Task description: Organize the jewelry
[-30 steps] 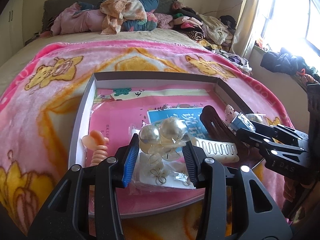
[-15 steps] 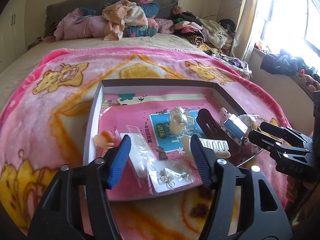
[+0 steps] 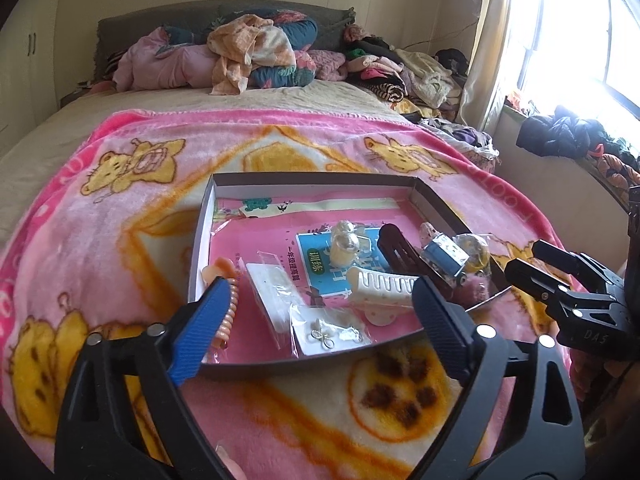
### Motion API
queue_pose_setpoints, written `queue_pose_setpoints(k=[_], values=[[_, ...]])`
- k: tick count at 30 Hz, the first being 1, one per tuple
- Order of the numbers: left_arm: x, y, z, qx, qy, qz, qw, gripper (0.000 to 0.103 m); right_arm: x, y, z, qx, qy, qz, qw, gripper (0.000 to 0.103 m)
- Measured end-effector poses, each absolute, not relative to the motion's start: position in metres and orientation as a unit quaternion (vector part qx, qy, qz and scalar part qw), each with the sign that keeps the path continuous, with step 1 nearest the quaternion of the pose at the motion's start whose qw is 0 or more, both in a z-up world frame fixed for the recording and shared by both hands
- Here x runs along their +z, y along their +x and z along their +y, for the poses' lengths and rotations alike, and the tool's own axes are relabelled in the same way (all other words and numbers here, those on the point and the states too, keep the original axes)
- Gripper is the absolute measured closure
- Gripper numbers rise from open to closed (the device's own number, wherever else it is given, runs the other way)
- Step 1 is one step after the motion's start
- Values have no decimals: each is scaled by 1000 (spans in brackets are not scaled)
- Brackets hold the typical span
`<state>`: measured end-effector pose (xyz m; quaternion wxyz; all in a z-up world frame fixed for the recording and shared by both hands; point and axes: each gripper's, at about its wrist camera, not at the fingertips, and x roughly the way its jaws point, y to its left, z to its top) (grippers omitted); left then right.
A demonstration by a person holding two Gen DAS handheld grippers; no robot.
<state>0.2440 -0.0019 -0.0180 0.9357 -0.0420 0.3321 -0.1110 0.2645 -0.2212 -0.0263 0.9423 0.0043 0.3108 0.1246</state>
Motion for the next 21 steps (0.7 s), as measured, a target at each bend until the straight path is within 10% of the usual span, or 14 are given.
queue_pose_setpoints(k=[21], values=[[-3, 191, -12, -95, -44, 309, 945, 11, 7, 196, -241, 112, 8, 243, 964, 6]])
